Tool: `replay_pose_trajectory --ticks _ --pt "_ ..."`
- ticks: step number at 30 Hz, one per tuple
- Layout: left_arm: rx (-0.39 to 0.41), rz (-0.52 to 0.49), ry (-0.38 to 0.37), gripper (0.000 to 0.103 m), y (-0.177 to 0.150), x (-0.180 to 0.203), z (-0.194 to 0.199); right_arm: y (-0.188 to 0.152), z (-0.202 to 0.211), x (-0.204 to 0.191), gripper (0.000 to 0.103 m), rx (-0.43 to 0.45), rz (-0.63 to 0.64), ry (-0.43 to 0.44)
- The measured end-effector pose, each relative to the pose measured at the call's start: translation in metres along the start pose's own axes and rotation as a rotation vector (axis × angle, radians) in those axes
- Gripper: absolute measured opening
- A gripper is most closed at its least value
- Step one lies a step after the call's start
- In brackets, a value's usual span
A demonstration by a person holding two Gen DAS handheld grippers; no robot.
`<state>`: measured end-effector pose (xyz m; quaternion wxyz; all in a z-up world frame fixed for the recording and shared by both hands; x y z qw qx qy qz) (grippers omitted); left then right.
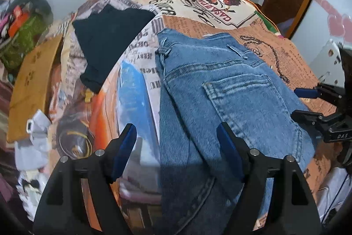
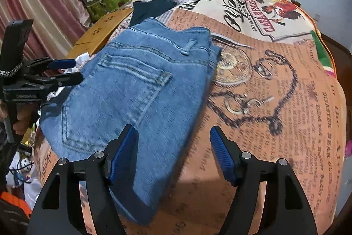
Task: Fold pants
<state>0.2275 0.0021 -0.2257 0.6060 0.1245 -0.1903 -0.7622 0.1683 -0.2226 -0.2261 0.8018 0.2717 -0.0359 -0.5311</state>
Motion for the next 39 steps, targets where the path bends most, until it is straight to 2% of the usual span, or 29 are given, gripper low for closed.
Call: replay_pose_trajectory --ticks 6,10,12,14,17,21,26,30,35,39 --pt "0.012 0.02 -0.003 0.077 -0.005 -0.004 0.006 -0.008 0.005 0.005 0.07 0.002 -0.007 -0.006" --pt "0.049 0.023 0.055 0.077 0.003 -0.012 0.02 -0.002 0.01 0.005 0.071 0.006 0.02 -0.036" --pt "0.069 0.033 0.039 0.077 0.011 -0.016 0.027 0.004 0.013 0.007 0.071 0.017 0.026 -0.053" --pt "0.08 0.047 0.017 0.078 0.023 -0.018 0.031 0.012 0.018 0.01 0.071 0.041 0.011 -0.036" --pt "0.081 0.069 -0.028 0.086 0.039 -0.017 0.026 0.023 0.019 0.017 0.073 0.073 -0.037 0.007" --pt "-0.003 0.094 -0.087 0.087 0.057 -0.011 -0.005 0.032 0.002 0.026 0.076 0.064 -0.122 0.069" --pt "-0.137 0.125 -0.134 0.087 0.06 -0.011 -0.047 0.03 -0.037 0.042 0.076 -0.043 -0.233 0.179" --pt "-0.183 0.175 -0.195 0.087 0.061 -0.016 -0.063 0.031 -0.048 0.053 0.078 -0.068 -0.306 0.294" --pt "-0.225 0.176 -0.234 0.087 0.07 -0.014 -0.076 0.044 -0.06 0.047 0.079 -0.089 -0.285 0.352" --pt "-0.256 0.207 -0.316 0.082 0.073 -0.015 -0.085 0.052 -0.068 0.039 0.079 -0.092 -0.264 0.378"
Point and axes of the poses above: each gripper's, at about its wrist camera, not at the fingertips, and z roughly against the way its jaws point, x to its right, y to its top, the point moved 2 cm from there along -z, roughly the way its jaws point, and after that the axes turned 3 degrees about -x, right-handed, at the moved point
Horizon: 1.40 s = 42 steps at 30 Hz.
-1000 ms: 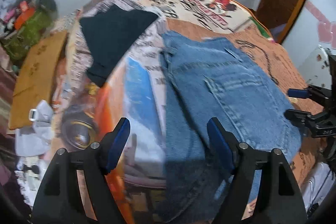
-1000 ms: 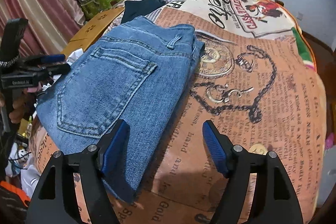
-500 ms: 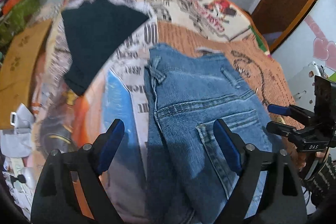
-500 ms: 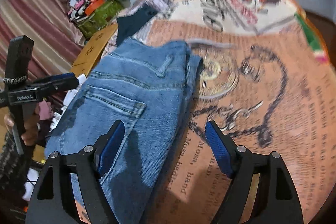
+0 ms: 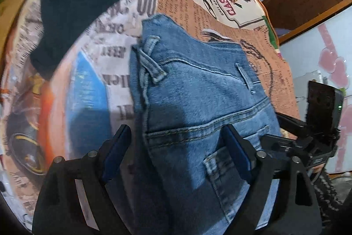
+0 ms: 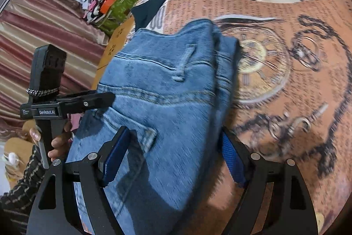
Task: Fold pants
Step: 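Grasp the folded jeans at the waistband with both grippers, then lift the folded jeans with both grippers and carry them toward the black garment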
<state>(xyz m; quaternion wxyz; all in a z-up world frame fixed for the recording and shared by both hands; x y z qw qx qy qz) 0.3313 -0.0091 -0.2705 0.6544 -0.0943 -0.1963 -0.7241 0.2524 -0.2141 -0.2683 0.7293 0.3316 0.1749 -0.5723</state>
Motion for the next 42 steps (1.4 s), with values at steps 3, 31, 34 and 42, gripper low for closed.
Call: replay_pose_trajectory --ticks 3,31,34,42 --pt "0.0 -0.001 -0.03 0.074 0.002 0.002 -0.001 0.007 -0.006 0.005 0.078 -0.004 -0.022 0.037" --pt "0.502 -0.153 0.038 0.041 -0.015 0.044 0.175 0.068 0.083 -0.118 0.019 0.281 0.29 -0.06" --pt "0.578 -0.163 0.069 0.041 -0.009 0.042 0.202 0.085 0.088 -0.141 0.019 0.324 0.335 -0.057" --pt "0.687 -0.144 0.111 0.041 0.018 0.009 0.247 0.124 0.078 -0.18 0.019 0.38 0.41 -0.049"
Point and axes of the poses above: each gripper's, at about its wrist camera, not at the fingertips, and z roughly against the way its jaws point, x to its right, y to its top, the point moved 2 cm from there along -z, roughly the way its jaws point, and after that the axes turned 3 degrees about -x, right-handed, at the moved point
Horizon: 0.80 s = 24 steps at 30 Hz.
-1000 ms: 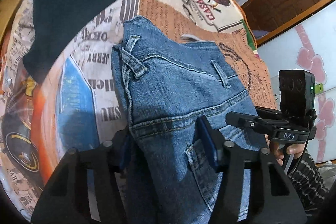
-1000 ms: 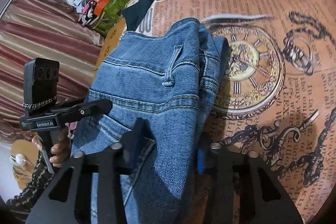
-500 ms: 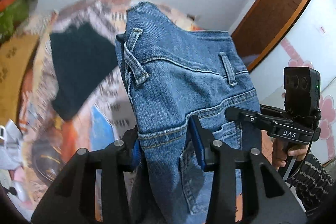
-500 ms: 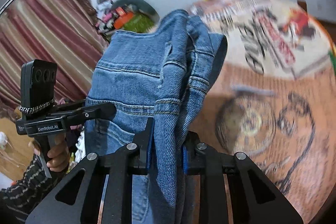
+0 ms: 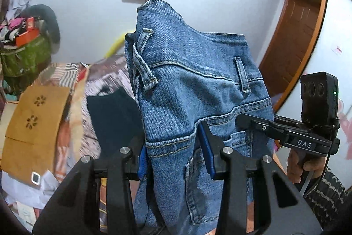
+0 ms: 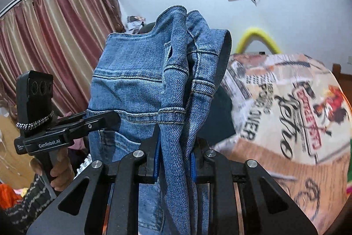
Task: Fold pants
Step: 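Lift the folded jeans with both grippers and carry them toward the black garment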
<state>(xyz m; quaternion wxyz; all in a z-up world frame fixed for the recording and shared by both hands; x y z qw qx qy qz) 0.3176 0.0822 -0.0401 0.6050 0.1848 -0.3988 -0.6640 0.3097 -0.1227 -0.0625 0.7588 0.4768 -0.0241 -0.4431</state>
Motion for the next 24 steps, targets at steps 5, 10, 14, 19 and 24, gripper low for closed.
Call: replay_pose_trajectory --ticks 5,10,14,19,24 --pt "0.009 0.019 0.036 0.041 0.012 -0.034 -0.015 0.021 -0.046 0.001 0.019 -0.015 0.025 0.004" --pt "-0.02 0.077 0.059 0.041 0.015 -0.081 -0.054 0.03 -0.092 0.007 0.019 -0.046 0.016 0.0" --pt "-0.047 0.118 0.075 0.041 0.013 -0.112 -0.09 0.032 -0.134 0.016 0.019 -0.085 -0.009 -0.011" --pt "-0.096 0.176 0.091 0.041 0.001 -0.154 -0.148 0.031 -0.188 0.035 0.019 -0.149 -0.007 -0.053" --pt "-0.156 0.242 0.103 0.041 -0.011 -0.186 -0.202 0.025 -0.24 0.059 0.019 -0.227 -0.015 -0.094"
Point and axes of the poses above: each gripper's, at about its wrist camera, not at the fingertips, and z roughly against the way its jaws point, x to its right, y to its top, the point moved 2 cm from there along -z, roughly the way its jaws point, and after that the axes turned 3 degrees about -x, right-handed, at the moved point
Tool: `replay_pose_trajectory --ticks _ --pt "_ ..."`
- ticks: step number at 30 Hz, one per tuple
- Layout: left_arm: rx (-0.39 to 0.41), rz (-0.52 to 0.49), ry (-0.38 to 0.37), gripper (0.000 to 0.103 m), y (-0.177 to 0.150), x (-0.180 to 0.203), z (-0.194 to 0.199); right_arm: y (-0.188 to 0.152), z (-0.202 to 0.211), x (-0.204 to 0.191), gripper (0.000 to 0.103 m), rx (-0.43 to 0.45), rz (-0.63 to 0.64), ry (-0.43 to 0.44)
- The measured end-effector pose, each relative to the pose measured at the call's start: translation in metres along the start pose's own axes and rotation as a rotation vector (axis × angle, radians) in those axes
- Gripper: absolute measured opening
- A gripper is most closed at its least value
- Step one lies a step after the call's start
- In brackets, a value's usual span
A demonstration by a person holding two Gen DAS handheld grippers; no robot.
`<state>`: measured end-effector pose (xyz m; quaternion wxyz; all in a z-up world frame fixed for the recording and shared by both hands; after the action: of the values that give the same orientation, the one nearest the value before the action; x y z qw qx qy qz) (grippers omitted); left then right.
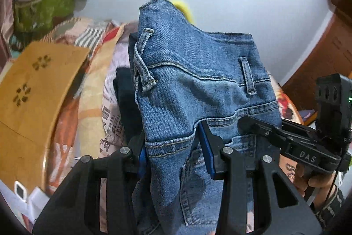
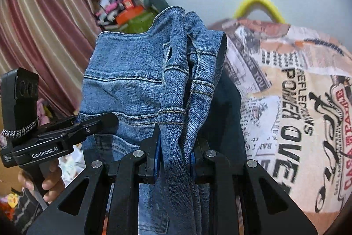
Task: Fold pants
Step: 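Lift the folded jeans with both grippers and carry them toward the black garment, then lower the jeans onto the bed with both grippers and release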
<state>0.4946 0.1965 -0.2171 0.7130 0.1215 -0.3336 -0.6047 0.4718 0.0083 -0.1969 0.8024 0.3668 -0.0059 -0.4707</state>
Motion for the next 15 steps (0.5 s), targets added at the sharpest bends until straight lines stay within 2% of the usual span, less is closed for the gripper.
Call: replay_pose_trajectory --ticks 4,8,12,15 --pt "-0.072 0.091 0.013 0.041 -0.003 -0.018 -0.05 0.002 -0.035 0.011 0.019 -0.065 0.003 -0.055" --pt "-0.164 0.116 0.047 0.042 -0.015 -0.024 -0.098 -0.012 -0.062 0.029 0.02 -0.163 -0.043 -0.146" --pt "-0.147 0.074 0.068 0.043 -0.023 -0.019 -0.093 -0.015 -0.05 0.03 0.022 -0.146 -0.063 -0.117" --pt "-0.167 0.046 0.107 0.043 -0.028 -0.018 -0.076 -0.023 -0.029 0.017 0.023 -0.123 0.004 -0.159"
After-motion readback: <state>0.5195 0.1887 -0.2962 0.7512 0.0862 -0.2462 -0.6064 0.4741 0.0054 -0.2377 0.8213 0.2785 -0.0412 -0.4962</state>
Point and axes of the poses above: each gripper's, at about its wrist camera, not at the fingertips, and z roughly against the way its jaws point, x to its right, y to its top, the point moved 2 cm from there along -z, roughly the way its jaws point, and after that the axes turned 3 degrees about -x, right-handed, at the moved point
